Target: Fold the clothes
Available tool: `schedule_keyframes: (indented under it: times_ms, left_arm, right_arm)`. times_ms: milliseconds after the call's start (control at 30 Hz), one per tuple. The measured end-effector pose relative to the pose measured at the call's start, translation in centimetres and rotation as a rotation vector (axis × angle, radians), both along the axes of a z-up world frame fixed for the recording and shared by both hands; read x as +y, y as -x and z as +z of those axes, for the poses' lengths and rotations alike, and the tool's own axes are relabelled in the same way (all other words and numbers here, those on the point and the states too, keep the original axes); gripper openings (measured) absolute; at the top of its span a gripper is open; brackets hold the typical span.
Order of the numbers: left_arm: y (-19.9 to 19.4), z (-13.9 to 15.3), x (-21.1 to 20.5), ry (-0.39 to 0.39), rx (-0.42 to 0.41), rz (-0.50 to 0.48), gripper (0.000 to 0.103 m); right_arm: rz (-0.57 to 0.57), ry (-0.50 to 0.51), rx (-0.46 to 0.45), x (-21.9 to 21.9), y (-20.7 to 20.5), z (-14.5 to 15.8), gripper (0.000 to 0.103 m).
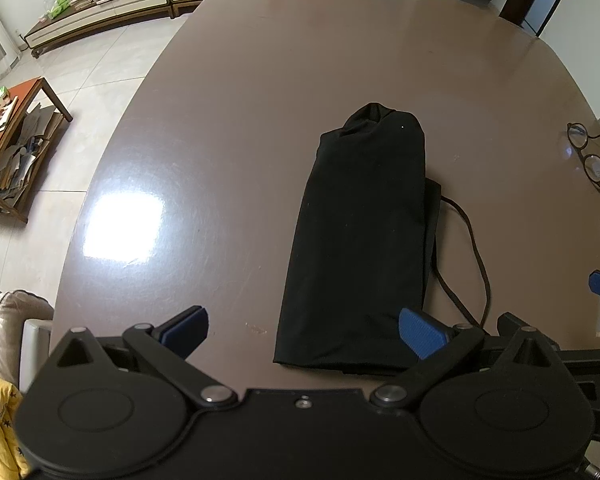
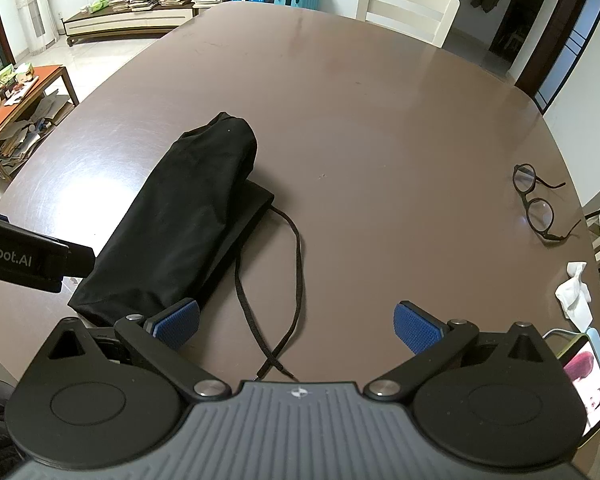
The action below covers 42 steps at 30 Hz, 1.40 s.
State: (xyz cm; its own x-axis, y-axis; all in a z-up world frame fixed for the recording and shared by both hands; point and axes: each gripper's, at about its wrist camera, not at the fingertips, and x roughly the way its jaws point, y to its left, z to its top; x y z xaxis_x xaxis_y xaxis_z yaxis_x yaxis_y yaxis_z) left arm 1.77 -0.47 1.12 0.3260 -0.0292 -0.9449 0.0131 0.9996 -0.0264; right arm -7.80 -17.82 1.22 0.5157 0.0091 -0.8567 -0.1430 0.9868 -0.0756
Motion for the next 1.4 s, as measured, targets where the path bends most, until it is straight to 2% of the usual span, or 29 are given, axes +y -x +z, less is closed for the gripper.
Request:
schedule_keyframes:
  times_ms: [1400]
  left_arm:
    - [-0.46,-0.44,0.03,-0.014,0.018,0.011,0.102]
  right_arm:
    - [-0.021,-0.015,0.024,-0.56,-0.61,-0.6,0.103]
